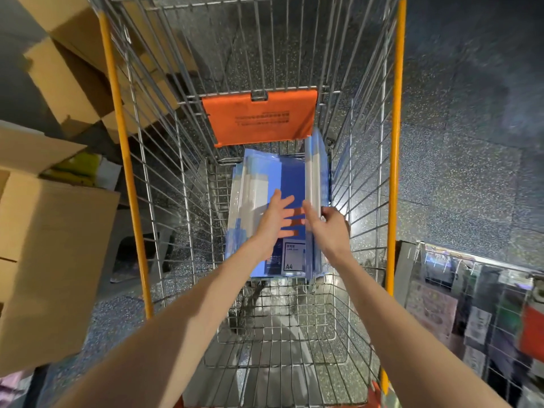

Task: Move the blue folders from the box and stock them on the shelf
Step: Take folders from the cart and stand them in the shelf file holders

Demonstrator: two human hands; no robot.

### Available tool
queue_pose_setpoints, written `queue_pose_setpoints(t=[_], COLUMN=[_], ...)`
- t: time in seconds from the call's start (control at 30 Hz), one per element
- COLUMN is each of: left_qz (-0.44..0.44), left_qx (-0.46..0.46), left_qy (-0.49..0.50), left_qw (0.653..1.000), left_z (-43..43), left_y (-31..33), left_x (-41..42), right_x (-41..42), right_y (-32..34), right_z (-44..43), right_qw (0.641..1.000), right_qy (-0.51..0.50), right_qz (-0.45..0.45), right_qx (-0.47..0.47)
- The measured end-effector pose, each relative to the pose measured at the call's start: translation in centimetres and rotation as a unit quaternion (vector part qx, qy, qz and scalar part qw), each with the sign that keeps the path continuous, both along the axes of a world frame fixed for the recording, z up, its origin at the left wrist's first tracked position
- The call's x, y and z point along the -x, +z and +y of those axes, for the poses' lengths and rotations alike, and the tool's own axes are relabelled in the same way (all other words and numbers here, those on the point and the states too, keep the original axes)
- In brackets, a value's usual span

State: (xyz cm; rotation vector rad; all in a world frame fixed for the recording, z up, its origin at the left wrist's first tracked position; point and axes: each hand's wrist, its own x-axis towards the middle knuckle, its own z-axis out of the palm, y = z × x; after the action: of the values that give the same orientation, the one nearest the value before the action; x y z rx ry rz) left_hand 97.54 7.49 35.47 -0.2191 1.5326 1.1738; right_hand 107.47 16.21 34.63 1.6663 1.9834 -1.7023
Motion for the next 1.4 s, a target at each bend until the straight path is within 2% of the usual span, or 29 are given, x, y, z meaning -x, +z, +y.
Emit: queue_pose_setpoints(t=[0.17, 0.3, 0.47, 0.6, 0.7, 0.8, 0.9, 0.97, 1.07, 1.2, 1.4], left_qz=[-0.02, 0.004, 0.026, 0.07, 0.135, 0.211, 0.252, 0.271, 0.275, 0.231, 0.236], left_qx=[0.013, 0.022, 0.024, 0.005, -0.002, -0.018, -0.053, -0.081, -0.131, -0.201, -0.266], left_qy=[-0.007, -0.042, -0.079, -0.109, -0.134, -0.143, -0.106, -0.085, -0.083, -0.069, -0.014], left_qw=[1.0, 0.999, 0.996, 0.992, 0.982, 0.967, 0.96, 0.955, 0.949, 0.95, 0.934], left_z=[0.2, -0.6, -2.5, -2.9, -3.4, -4.8, -7.1, -9.0, -10.9, -11.6, -10.9], left_y=[-0.2, 0.8, 2.5, 5.1, 7.0, 9.3, 14.4, 16.7, 20.5, 27.3, 35.3], left_x=[0.6, 0.9, 1.7, 2.0, 2.4, 3.5, 4.7, 5.8, 7.6, 8.0, 3.4], right_x=[-0.8, -0.5, -1.3, -2.1, -2.4, -2.5, -2.8, -3.4, -4.8, -7.4, -10.4], right_y=[-0.6, 0.3, 3.7, 7.5, 11.6, 16.7, 22.9, 26.7, 31.2, 38.1, 47.1], right_z=[0.2, 0.5, 1.0, 0.7, -0.9, -3.7, -6.9, -9.2, -11.8, -15.1, -18.5], right_qw=[0.999, 0.992, 0.988, 0.99, 0.993, 0.985, 0.966, 0.959, 0.946, 0.933, 0.927], right_qy=[0.041, 0.089, 0.069, 0.016, -0.052, -0.103, -0.111, -0.117, -0.138, -0.149, -0.177], right_qz=[-0.01, -0.053, -0.069, -0.015, 0.041, 0.136, 0.234, 0.257, 0.293, 0.324, 0.322], right_qx=[0.002, -0.072, -0.121, -0.141, -0.098, -0.018, 0.003, -0.001, -0.019, -0.036, -0.079])
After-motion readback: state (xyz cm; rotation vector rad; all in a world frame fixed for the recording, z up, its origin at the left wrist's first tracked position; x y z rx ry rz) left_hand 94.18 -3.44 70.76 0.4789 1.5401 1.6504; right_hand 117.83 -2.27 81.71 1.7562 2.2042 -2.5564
